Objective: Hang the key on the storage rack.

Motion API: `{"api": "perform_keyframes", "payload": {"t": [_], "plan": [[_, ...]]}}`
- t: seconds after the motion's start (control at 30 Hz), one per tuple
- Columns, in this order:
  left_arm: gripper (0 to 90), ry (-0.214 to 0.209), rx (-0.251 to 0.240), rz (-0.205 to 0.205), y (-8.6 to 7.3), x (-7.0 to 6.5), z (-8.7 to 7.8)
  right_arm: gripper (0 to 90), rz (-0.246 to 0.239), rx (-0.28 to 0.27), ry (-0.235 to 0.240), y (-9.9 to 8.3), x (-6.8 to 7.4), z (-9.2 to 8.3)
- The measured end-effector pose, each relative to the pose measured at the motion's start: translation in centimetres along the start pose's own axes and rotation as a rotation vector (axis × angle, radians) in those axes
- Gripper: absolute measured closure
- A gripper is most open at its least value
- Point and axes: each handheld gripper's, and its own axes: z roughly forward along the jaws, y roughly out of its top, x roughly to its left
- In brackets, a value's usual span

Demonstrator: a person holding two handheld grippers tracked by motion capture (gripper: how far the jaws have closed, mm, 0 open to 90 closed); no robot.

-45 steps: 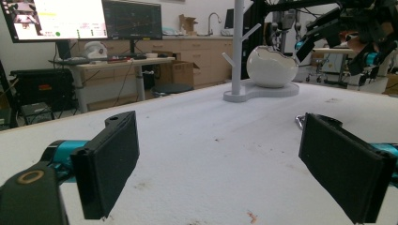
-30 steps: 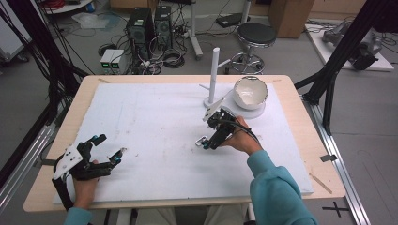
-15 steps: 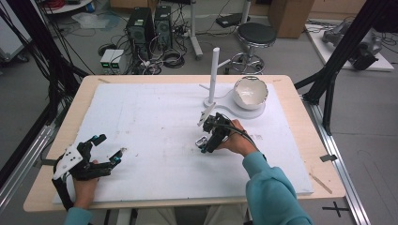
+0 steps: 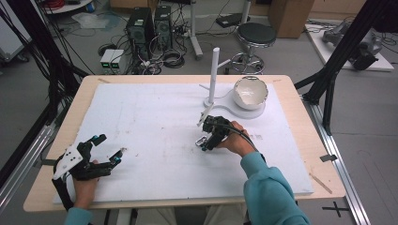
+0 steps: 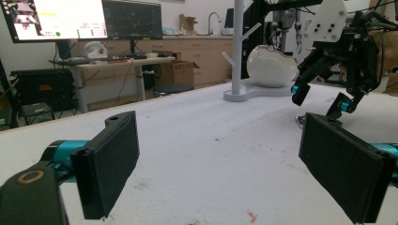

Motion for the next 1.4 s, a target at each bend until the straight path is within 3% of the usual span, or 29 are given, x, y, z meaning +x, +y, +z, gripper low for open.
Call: {"api": "perform_keyframes", "payload": {"t": [0.17, 1.17, 1.4], "plan": [[13.0, -0.001, 0.000, -0.001, 0.00, -0.01, 0.00, 40.6, -0.008, 0.016, -0.007, 0.08, -0.01, 0.06], [12.9, -0.001, -0.001, -0.001, -0.01, -0.01, 0.00, 58.0, -0.054, 0.065, -0.052, 0.35, 0.15, 0.55], [12.9, -0.001, -0.001, -0.001, -0.01, 0.00, 0.00, 67.7, -0.058, 0.068, -0.061, 0.41, 0.29, 0.39]]}}
